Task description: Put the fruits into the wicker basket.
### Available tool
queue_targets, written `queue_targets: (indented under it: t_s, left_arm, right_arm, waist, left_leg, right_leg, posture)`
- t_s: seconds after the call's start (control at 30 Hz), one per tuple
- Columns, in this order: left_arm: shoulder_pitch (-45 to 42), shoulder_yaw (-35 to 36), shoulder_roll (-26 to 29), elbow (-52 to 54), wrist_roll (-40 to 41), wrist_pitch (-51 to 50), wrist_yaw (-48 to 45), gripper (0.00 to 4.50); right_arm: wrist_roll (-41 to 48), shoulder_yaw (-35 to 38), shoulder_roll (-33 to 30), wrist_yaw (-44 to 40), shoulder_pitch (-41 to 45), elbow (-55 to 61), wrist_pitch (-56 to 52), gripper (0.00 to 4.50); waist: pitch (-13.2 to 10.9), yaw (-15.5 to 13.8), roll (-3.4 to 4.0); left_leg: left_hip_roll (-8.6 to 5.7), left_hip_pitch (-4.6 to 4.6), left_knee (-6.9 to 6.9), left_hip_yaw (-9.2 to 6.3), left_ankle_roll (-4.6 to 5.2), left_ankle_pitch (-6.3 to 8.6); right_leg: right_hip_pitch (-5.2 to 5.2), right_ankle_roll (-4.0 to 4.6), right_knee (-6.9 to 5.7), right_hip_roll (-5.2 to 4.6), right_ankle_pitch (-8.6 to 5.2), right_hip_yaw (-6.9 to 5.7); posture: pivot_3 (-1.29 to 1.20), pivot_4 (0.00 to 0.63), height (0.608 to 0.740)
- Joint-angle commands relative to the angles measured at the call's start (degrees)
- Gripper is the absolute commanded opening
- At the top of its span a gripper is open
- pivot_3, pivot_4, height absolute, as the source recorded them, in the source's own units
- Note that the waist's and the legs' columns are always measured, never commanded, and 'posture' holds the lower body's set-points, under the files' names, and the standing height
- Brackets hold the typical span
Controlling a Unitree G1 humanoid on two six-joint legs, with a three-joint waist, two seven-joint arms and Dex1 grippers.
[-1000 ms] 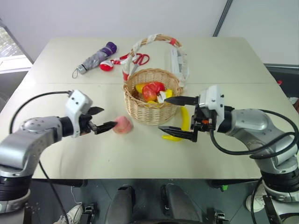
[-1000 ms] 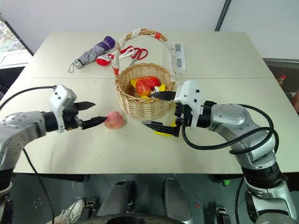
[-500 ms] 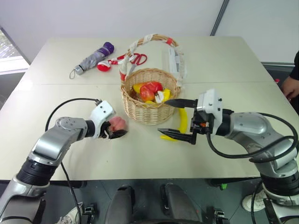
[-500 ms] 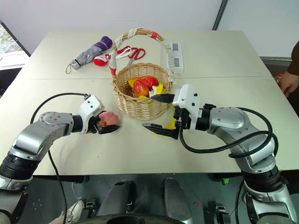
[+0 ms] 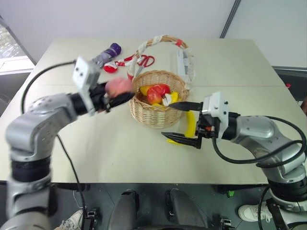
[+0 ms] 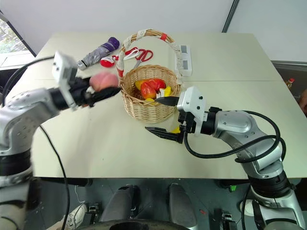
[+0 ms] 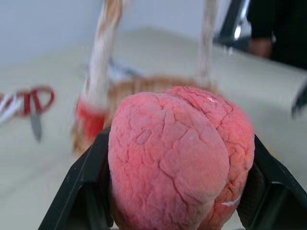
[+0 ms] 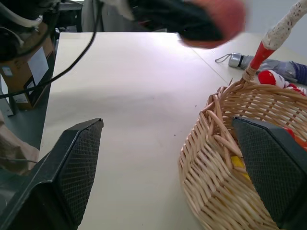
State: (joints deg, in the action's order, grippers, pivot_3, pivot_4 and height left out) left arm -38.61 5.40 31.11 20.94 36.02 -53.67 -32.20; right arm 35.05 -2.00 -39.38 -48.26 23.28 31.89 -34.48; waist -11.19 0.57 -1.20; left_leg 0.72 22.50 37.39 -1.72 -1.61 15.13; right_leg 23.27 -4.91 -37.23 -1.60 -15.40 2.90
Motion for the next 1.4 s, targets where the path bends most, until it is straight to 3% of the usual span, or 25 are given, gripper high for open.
queue_targets:
  t_s: [0.03,0.17,0.3,0.47,0.73,0.93,1.27,1.4]
  left_arm:
    - [-3.3,-6.9,-2.9,-2.5,-5.5,-0.4,5.0,2.80]
    - [-5.1,-11.5,-5.0,-6.9,-9.2,1.0,5.4,2.80]
    - [-6.2,-10.4,-6.0,-8.7,-8.8,2.1,3.7,4.45]
    - [-4.2,-8.0,-4.2,-5.8,-7.2,5.5,-1.3,4.45]
    - [6.0,-6.9,4.5,1.8,-5.9,10.3,-11.1,4.45]
    - [8.1,-6.8,4.9,2.5,-6.4,10.5,-10.6,4.45]
    - [9.4,-6.9,4.2,3.8,-6.2,10.4,-9.5,4.45]
    - [9.5,-6.9,4.1,3.9,-6.2,10.4,-9.2,4.50]
  right_arm:
    - [-0.7,0.4,0.1,0.2,1.0,-0.4,0.9,4.50]
    - [-3.6,0.5,-0.4,2.5,0.0,-1.0,0.4,4.50]
    - [-4.9,3.2,0.6,8.7,-1.6,-1.8,-2.5,4.50]
    - [-5.7,5.0,1.9,17.8,-3.8,-3.5,-11.7,4.50]
    - [-3.3,10.1,8.6,30.9,0.0,-7.2,-31.9,4.50]
    - [-3.6,10.5,15.3,37.8,4.7,-7.0,-46.0,4.50]
    - [-9.1,8.0,20.8,42.9,7.1,-8.3,-53.7,4.50]
    - [-9.8,6.9,20.3,42.1,7.0,-8.0,-54.2,2.68]
  waist:
    - [0.0,0.4,0.00]
    - [0.0,0.7,0.01]
    - [0.0,0.4,0.02]
    - [0.0,0.3,0.01]
    - [0.0,0.4,0.08]
    - [0.0,0.5,0.08]
    - [0.0,0.5,0.09]
    - [0.0,0.7,0.09]
  left_leg:
    - [-0.02,-0.02,-0.03,0.00,0.01,0.00]
    - [0.05,-0.03,-0.13,0.04,0.00,0.00]
    - [0.09,-0.01,-0.13,0.03,-0.01,-0.01]
    - [0.03,0.01,-0.12,0.05,-0.02,-0.02]
    - [0.09,-0.01,-0.18,0.13,-0.08,-0.05]
    - [0.05,0.02,-0.17,0.10,-0.07,-0.04]
    - [0.05,0.05,-0.20,0.09,-0.06,-0.04]
    - [0.05,0.04,-0.20,0.09,-0.06,-0.04]
  right_leg:
    - [0.02,0.00,0.00,0.02,0.00,0.01]
    - [0.18,0.02,-0.07,0.15,-0.01,0.07]
    - [0.21,0.04,-0.11,0.18,-0.02,0.06]
    - [0.19,0.04,-0.09,0.07,-0.02,0.07]
    - [0.25,0.05,-0.12,0.09,-0.02,0.15]
    - [0.24,0.05,-0.11,0.10,-0.02,0.13]
    - [0.27,0.05,-0.11,0.10,-0.02,0.13]
    - [0.28,0.05,-0.10,0.12,-0.02,0.12]
  posture:
    - [0.00,0.150,0.740]
    - [0.00,0.150,0.740]
    - [0.00,0.150,0.740]
    - [0.00,0.150,0.740]
    - [0.00,0.150,0.740]
    - [0.00,0.150,0.740]
    - [0.00,0.150,0.740]
    - [0.00,0.150,0.740]
